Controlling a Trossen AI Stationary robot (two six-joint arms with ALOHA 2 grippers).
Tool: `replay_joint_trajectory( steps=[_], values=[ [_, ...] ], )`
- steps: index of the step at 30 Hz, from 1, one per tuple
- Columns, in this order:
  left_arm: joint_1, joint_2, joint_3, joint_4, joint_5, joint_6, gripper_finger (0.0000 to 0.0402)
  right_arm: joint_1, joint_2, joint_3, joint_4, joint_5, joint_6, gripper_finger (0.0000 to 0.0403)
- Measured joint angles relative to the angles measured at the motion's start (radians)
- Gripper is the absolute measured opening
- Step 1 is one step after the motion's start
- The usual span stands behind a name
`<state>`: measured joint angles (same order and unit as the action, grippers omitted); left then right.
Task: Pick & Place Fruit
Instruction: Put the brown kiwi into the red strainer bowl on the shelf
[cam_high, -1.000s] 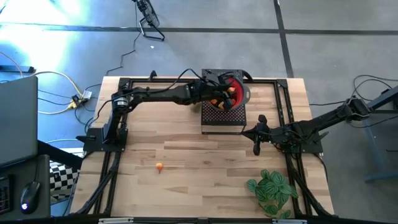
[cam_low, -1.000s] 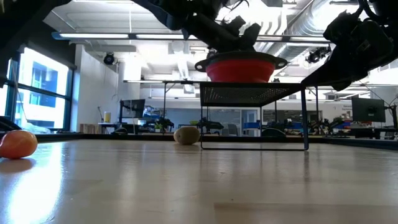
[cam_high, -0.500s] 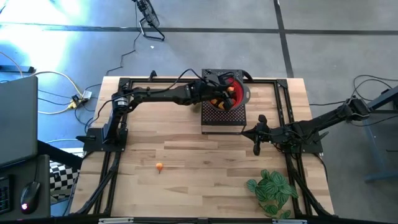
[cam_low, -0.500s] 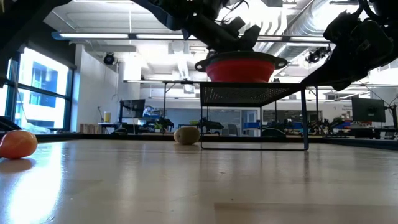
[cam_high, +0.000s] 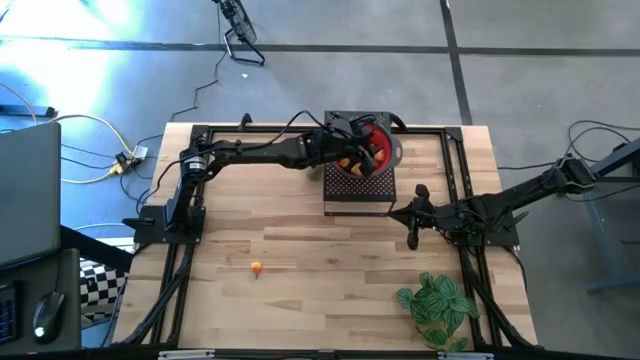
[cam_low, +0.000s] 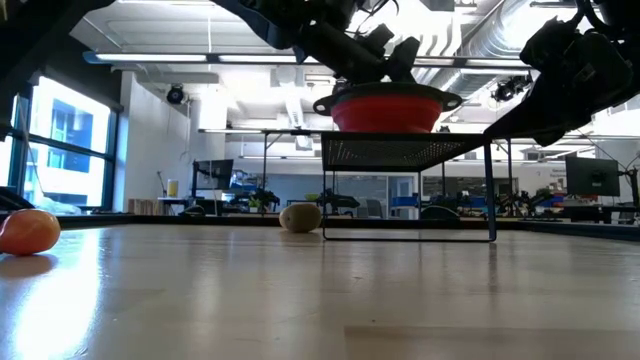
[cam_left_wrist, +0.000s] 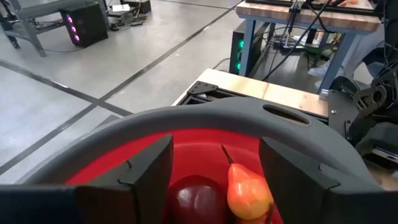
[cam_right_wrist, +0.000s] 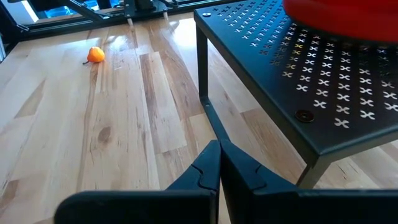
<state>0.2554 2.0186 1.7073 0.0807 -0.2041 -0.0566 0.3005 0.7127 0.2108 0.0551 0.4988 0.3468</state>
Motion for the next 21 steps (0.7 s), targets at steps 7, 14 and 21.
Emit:
replay_joint_trajectory(
  steps=[7,14,21],
  values=[
    [0.000,0.000,0.014,-0.012,0.000,0.000,0.0237,0.000,0.000,0.000,0.000,0.000,0.000,0.0002],
    [-0.010,-0.008,0.089,-0.181,0.005,0.009,0.0237,0.000,0.000,0.000,0.000,0.000,0.000,0.0002],
    [-0.008,-0.102,0.096,-0.324,0.027,0.054,0.0237,0.000,0.000,0.000,0.001,0.000,0.000,0.0002]
  ],
)
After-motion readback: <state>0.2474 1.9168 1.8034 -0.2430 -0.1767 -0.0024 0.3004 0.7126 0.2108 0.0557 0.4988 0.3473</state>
